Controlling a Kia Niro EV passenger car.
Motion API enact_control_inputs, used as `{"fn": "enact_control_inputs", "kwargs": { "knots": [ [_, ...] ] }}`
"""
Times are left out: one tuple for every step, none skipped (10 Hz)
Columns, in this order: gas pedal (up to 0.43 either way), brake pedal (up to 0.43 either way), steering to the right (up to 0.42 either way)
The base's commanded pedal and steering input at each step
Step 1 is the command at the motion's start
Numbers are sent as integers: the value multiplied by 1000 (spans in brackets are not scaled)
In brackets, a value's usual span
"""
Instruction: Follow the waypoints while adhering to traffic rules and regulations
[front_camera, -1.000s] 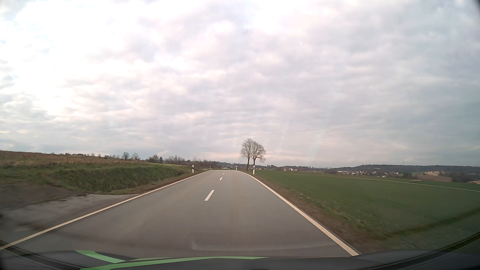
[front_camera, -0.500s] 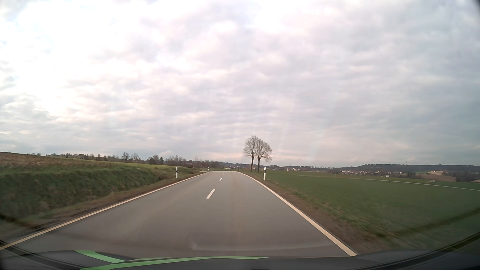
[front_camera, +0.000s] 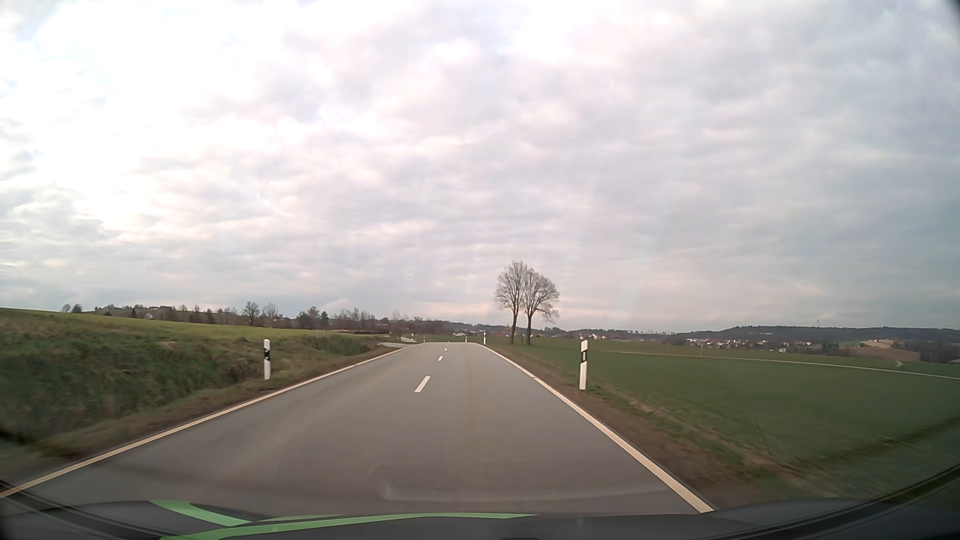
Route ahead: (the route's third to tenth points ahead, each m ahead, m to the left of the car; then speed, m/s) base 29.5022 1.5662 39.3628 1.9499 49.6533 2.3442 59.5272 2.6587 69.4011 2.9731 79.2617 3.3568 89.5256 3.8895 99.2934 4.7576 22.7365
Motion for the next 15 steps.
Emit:
{"fn": "enact_control_inputs", "kwargs": {
  "knots": [
    [197,0,-5],
    [189,0,-5],
    [189,0,-5],
    [177,0,-5],
    [169,0,-5],
    [169,0,-5],
    [169,0,-5],
    [157,0,-5],
    [157,0,-5],
    [157,0,-5],
    [157,0,-5],
    [157,0,-5],
    [157,0,-5],
    [157,0,-4],
    [157,0,-4]
  ]
}}
